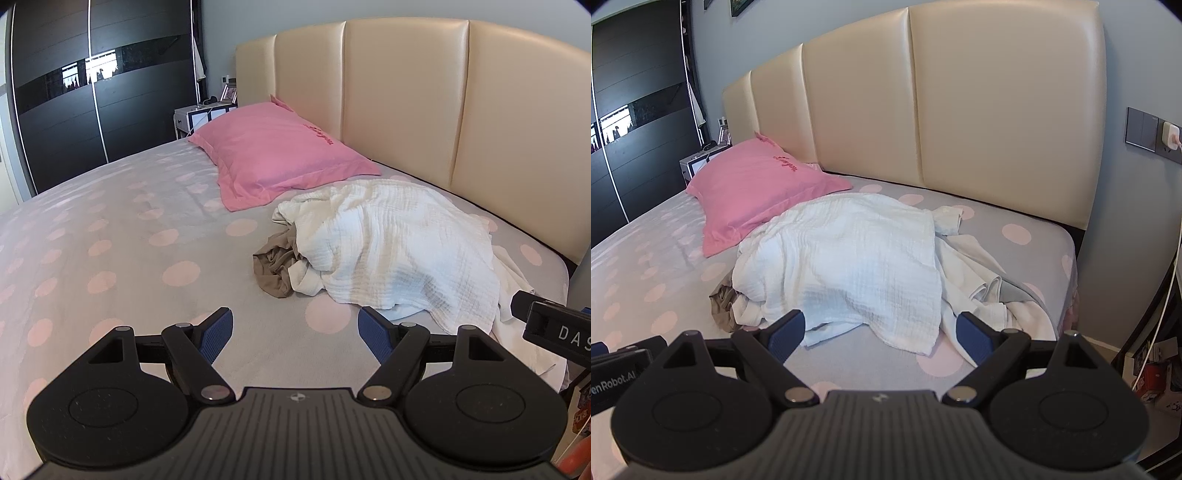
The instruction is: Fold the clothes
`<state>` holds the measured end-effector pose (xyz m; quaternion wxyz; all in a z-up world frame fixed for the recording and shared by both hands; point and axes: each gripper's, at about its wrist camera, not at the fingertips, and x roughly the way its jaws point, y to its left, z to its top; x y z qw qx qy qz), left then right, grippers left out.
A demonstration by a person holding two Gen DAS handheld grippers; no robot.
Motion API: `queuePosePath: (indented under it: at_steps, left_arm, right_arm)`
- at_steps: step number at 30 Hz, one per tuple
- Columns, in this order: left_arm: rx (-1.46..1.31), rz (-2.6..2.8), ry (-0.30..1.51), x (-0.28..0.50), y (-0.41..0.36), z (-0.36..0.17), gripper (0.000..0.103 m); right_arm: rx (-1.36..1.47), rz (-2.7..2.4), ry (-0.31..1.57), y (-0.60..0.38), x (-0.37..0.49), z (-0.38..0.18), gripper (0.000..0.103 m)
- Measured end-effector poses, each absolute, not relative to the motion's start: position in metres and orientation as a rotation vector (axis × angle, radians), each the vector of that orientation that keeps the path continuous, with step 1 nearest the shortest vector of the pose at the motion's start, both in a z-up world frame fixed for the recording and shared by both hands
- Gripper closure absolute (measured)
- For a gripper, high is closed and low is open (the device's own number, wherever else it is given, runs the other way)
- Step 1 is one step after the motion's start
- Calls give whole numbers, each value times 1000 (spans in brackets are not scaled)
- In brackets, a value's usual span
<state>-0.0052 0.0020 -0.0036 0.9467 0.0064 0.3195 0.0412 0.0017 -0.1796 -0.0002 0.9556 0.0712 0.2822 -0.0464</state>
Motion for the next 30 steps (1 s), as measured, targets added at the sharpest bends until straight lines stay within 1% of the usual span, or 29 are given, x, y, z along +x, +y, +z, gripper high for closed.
queuePosePath:
  at_steps: [2, 6, 10, 11, 18, 24, 30]
  left_arm:
    - [13, 98, 644, -6, 7, -4, 29]
    - [-36, 105, 637, -8, 24, -4, 36]
    - [-91, 98, 650, -13, 47, -6, 36]
    - [-104, 100, 651, -14, 52, -7, 38]
    - [-159, 142, 658, -18, 89, -9, 38]
    - [-164, 224, 670, -14, 121, -15, 38]
    - [-154, 304, 746, -1, 158, -35, 38]
  right_arm:
    - [143, -86, 570, -179, 5, 0, 13]
    - [139, -68, 563, -178, 11, 0, 13]
    - [135, -51, 557, -177, 17, -1, 14]
    - [134, -47, 556, -177, 18, -1, 14]
    - [84, 7, 584, -169, 49, -2, 14]
    - [6, 14, 691, -164, 107, -27, 14]
    - [-5, 28, 740, -147, 149, -50, 14]
